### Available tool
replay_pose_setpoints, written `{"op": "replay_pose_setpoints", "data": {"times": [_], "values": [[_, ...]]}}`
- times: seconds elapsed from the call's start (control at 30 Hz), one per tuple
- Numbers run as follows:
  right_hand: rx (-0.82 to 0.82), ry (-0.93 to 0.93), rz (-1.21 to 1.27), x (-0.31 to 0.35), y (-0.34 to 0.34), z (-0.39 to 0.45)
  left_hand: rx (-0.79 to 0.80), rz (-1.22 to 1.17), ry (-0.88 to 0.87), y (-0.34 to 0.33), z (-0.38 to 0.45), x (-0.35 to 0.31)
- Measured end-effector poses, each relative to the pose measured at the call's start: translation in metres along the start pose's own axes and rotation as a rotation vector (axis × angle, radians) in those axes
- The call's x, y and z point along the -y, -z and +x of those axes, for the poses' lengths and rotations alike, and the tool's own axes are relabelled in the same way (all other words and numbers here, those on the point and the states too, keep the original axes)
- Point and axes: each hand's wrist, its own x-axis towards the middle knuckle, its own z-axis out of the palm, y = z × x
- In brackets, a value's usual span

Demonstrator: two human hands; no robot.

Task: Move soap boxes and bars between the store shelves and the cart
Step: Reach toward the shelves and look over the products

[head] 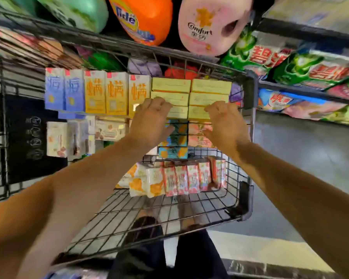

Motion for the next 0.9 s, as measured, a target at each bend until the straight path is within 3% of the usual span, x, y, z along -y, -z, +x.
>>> {"op": "replay_pose_setpoints", "data": {"times": [0.17,0.3,0.4,0.6,0.9], "values": [[-0.214,-0.077,-0.186,0.004,-0.02,0.009,-0.062,0.126,-0.025,-0.012,0.013,0.005],[-0.258,-0.062,-0.204,0.008,-0.014,0.01,-0.125,0.181,-0.075,-0.013,0.016,0.007],[-0.209,-0.071,-0.144,0.009,0.001,0.0,-0.139,0.076,-0.098,0.001,0.009,0.004],[-0.194,-0.318,0.444,0.025,0.062,-0.07,-0.153,-0.223,-0.052,0.064,-0.024,-0.018],[-0.473,-0.4,0.683,-0.013,0.146,-0.178,-0.259,-0.524,-0.091,0.177,-0.048,-0.126]]}}
